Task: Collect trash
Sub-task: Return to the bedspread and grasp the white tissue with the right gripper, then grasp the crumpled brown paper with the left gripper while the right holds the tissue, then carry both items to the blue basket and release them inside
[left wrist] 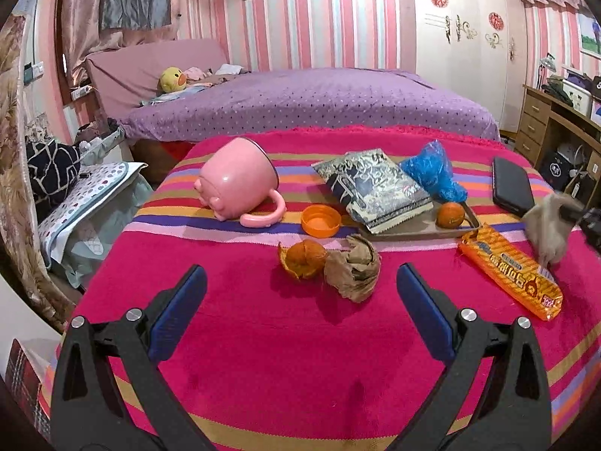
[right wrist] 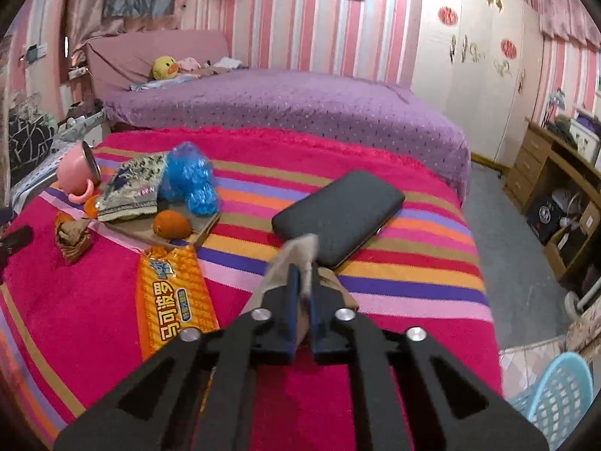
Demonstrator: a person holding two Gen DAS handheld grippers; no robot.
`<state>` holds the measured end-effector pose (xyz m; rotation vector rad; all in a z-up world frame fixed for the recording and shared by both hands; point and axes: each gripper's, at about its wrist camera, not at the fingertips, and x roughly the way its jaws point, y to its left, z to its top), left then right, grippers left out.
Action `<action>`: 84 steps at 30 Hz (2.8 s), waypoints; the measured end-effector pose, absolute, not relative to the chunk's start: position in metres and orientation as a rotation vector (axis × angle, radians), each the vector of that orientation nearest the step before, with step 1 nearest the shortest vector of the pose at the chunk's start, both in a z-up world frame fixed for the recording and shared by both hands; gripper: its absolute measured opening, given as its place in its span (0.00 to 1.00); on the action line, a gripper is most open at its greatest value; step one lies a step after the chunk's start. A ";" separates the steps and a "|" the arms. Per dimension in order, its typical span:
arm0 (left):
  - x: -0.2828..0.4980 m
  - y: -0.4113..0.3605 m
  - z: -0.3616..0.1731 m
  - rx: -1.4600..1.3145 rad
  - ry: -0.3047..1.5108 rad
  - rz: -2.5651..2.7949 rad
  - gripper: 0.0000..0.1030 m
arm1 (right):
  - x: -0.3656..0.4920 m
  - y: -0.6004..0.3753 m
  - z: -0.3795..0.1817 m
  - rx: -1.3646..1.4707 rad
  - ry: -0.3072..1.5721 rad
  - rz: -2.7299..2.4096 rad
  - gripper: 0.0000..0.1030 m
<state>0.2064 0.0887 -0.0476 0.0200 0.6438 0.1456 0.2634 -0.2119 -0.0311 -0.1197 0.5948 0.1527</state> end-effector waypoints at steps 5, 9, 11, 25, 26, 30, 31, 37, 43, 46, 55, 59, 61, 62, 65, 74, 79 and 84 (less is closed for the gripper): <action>0.208 0.085 -0.055 0.029 0.661 0.136 0.95 | 0.232 -0.240 0.005 -0.075 0.500 0.153 0.03; 0.208 0.083 -0.059 0.015 0.673 0.122 0.94 | 0.220 -0.264 0.013 -0.069 0.497 0.142 0.03; 0.209 0.082 -0.060 0.011 0.678 0.118 0.94 | 0.217 -0.277 0.009 -0.075 0.513 0.125 0.03; 0.241 0.074 -0.074 -0.033 0.735 0.129 0.76 | 0.217 -0.319 -0.020 -0.084 0.593 0.082 0.03; 0.243 0.073 -0.074 -0.039 0.738 0.131 0.72 | 0.218 -0.318 -0.021 -0.087 0.594 0.084 0.03; 0.248 0.061 -0.075 -0.013 0.745 0.143 0.61 | 0.216 -0.315 -0.020 -0.089 0.590 0.094 0.03; 0.248 0.059 -0.075 -0.006 0.749 0.147 0.60 | 0.215 -0.316 -0.019 -0.087 0.588 0.093 0.03; 0.249 0.039 -0.079 0.037 0.776 0.143 0.59 | 0.213 -0.321 -0.017 -0.069 0.584 0.095 0.03; 0.263 0.054 -0.088 -0.024 0.841 0.168 0.57 | 0.210 -0.325 -0.015 -0.065 0.577 0.098 0.03; 0.266 0.065 -0.089 -0.087 0.849 0.150 0.41 | 0.209 -0.327 -0.014 -0.063 0.575 0.100 0.03; 0.226 0.036 -0.058 -0.039 0.757 0.070 0.39 | 0.198 -0.344 -0.008 -0.057 0.555 0.099 0.03; 0.208 0.014 -0.042 0.003 0.694 0.035 0.39 | 0.190 -0.358 -0.008 -0.067 0.554 0.088 0.03; 0.201 -0.002 -0.033 0.014 0.668 0.024 0.39 | 0.187 -0.368 -0.008 -0.072 0.556 0.079 0.03; 0.199 -0.009 -0.029 0.016 0.660 0.019 0.39 | 0.185 -0.372 -0.008 -0.073 0.555 0.073 0.03; 0.192 -0.044 -0.018 0.043 0.621 -0.016 0.39 | 0.176 -0.395 -0.003 -0.044 0.542 0.048 0.03; 0.176 -0.180 -0.004 0.103 0.561 -0.204 0.39 | 0.144 -0.471 0.001 -0.031 0.536 -0.077 0.03; 0.164 -0.256 -0.017 0.158 0.567 -0.322 0.39 | 0.127 -0.516 -0.010 -0.029 0.571 -0.156 0.03; 0.154 -0.319 -0.035 0.197 0.591 -0.415 0.39 | 0.107 -0.560 -0.023 0.004 0.587 -0.227 0.03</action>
